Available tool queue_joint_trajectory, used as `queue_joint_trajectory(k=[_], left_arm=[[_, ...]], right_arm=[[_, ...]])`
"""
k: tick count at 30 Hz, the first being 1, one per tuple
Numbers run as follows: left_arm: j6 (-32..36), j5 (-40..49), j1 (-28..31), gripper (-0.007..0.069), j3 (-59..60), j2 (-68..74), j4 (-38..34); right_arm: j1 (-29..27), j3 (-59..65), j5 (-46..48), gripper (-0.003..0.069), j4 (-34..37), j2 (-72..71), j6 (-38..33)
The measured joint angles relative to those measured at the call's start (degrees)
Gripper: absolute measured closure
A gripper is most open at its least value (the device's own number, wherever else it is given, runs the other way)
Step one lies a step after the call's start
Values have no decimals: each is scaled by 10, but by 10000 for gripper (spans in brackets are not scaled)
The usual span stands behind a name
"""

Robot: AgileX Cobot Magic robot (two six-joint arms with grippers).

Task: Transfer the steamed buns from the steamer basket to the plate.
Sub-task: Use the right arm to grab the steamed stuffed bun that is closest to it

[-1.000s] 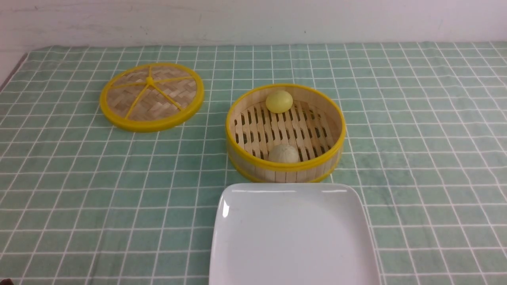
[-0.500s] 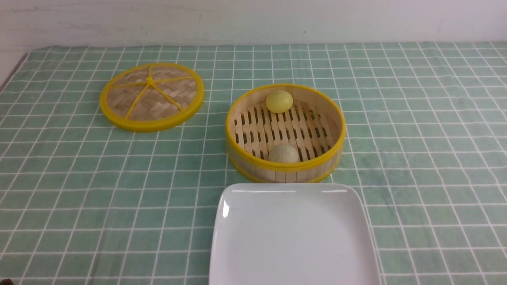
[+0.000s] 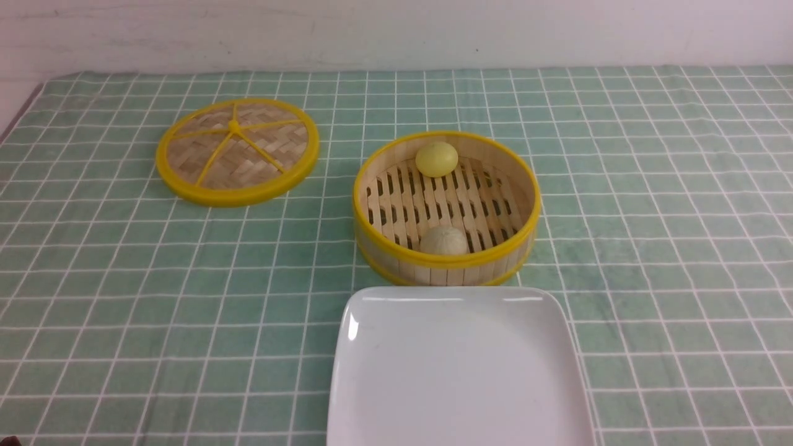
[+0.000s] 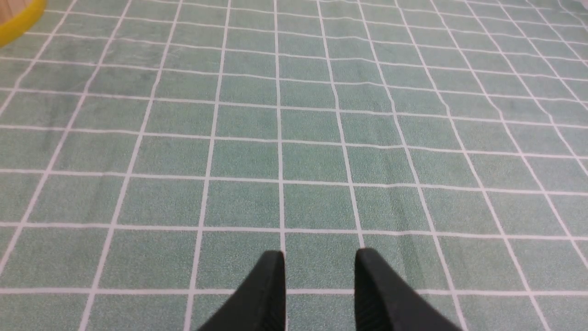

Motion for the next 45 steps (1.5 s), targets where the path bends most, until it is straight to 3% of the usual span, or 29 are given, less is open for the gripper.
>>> queue_joint_trajectory(k=[7,12,27,33,45], left_arm=[[0,0,0,385,0,0,0],[0,0,0,385,0,0,0],[0,0,0,385,0,0,1],[0,0,0,385,0,0,1],[1,1,0,385,0,0,37]], right_arm=[[0,0,1,419,-9,0,0],[0,-4,-31,419,41,0,15],[0,-282,-21,419,192,-1,15],[0,-284,-75,419,226,-2,23],[0,-284,-68,419,245,-3,30]])
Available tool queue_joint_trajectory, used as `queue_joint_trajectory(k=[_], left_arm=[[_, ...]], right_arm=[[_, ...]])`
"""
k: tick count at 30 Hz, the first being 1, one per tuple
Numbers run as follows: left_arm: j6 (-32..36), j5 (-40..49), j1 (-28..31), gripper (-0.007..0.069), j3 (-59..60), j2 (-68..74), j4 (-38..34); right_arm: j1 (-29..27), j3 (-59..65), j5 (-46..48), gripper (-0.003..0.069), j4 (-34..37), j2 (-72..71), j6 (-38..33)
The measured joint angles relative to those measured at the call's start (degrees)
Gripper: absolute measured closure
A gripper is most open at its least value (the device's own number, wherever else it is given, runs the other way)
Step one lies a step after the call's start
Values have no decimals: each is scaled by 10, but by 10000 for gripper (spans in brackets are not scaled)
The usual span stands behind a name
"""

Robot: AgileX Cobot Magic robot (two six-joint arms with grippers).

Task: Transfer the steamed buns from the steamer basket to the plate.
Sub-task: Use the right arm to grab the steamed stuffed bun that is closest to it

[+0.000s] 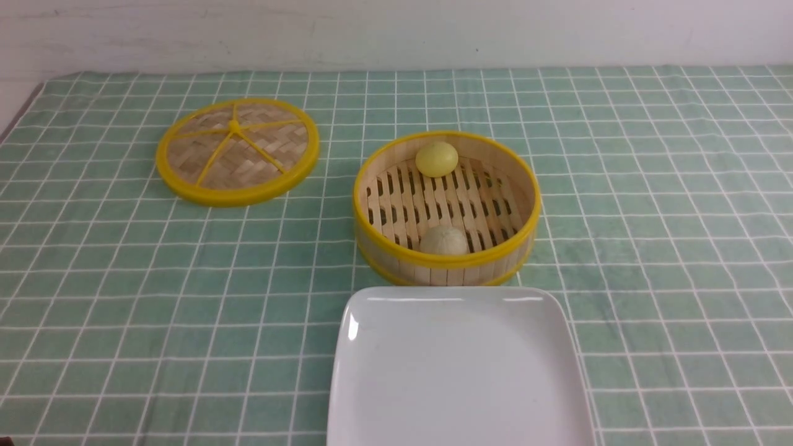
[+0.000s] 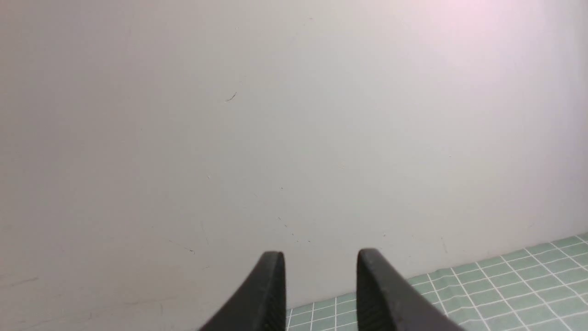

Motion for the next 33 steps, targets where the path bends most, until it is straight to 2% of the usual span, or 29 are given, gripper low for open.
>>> queue_joint_trajectory(k=[9,13,16,20,23,27,30,31,33], left_arm=[[-5,-7,0,385,1,0,5],[-37,-61,0,385,4,0,-63],[-64,-139,0,385,4,0,-116],[-136,-226,0,385,4,0,-200],[-179,-259,0,385,4,0,-239],[-196,-216,0,381,-8,0,-237],[-196,-145,0,365,-50,0,-213],[-184,-110,0,344,-87,0,-196],[-174,-95,0,333,-108,0,-191]], right_arm=[[0,0,3,419,-2,-1,0],[0,0,3,419,-4,-1,0],[0,0,4,419,-4,-1,0],[0,0,13,419,-4,-1,0],[0,-1,27,419,-4,0,-13],[0,-15,59,419,-3,15,-48],[0,-49,106,419,10,53,-96],[0,-84,132,419,27,86,-135],[0,-110,148,419,40,115,-161]])
